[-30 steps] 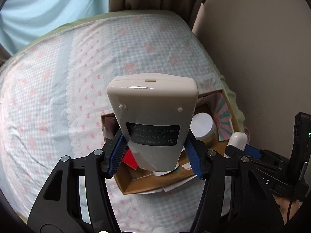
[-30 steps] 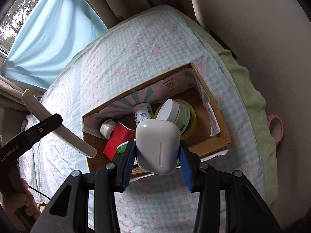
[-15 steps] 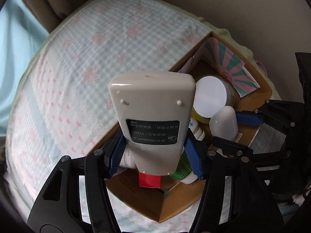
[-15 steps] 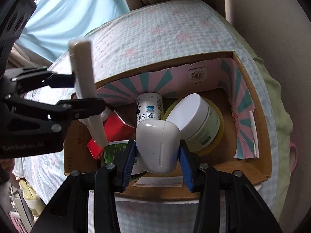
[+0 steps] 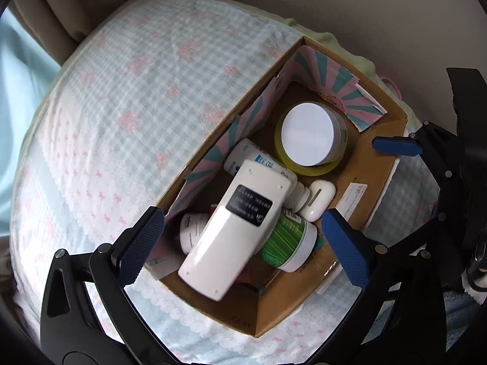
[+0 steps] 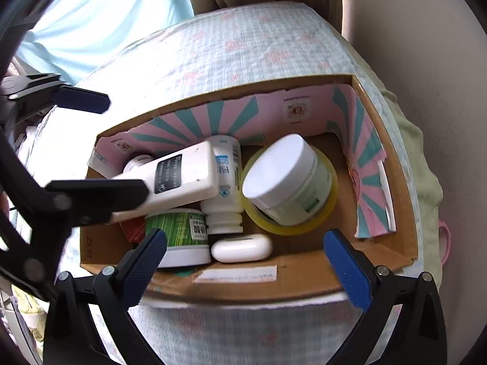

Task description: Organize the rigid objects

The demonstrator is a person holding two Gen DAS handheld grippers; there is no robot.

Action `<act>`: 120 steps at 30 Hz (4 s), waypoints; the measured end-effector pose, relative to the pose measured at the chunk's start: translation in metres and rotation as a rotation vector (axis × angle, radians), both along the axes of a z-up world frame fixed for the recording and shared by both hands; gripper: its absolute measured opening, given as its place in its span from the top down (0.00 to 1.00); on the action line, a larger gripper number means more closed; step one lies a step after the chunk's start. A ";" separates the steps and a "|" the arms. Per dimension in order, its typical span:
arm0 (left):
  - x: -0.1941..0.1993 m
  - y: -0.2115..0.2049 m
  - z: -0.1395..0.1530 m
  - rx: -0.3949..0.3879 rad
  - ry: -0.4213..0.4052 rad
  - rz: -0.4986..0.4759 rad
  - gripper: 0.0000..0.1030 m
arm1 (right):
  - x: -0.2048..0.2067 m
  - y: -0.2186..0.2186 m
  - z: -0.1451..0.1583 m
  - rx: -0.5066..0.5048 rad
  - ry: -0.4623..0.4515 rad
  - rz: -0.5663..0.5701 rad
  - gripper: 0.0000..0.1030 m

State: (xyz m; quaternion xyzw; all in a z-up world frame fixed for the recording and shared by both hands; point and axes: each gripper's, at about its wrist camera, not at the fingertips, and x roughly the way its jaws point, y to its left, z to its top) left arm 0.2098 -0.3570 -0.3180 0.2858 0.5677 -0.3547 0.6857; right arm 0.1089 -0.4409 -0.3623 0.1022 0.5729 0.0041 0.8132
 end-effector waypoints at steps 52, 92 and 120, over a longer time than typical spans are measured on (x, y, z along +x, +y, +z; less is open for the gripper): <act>-0.181 0.360 0.334 -0.466 -0.670 0.770 0.00 | -0.093 0.203 0.354 -0.167 -0.564 0.060 0.00; -0.206 0.361 0.329 -0.502 -0.682 0.806 0.00 | -0.103 0.198 0.364 -0.211 -0.613 0.045 0.00; -0.204 0.360 0.329 -0.455 -0.777 0.849 0.00 | -0.096 0.200 0.364 -0.219 -0.621 0.027 0.00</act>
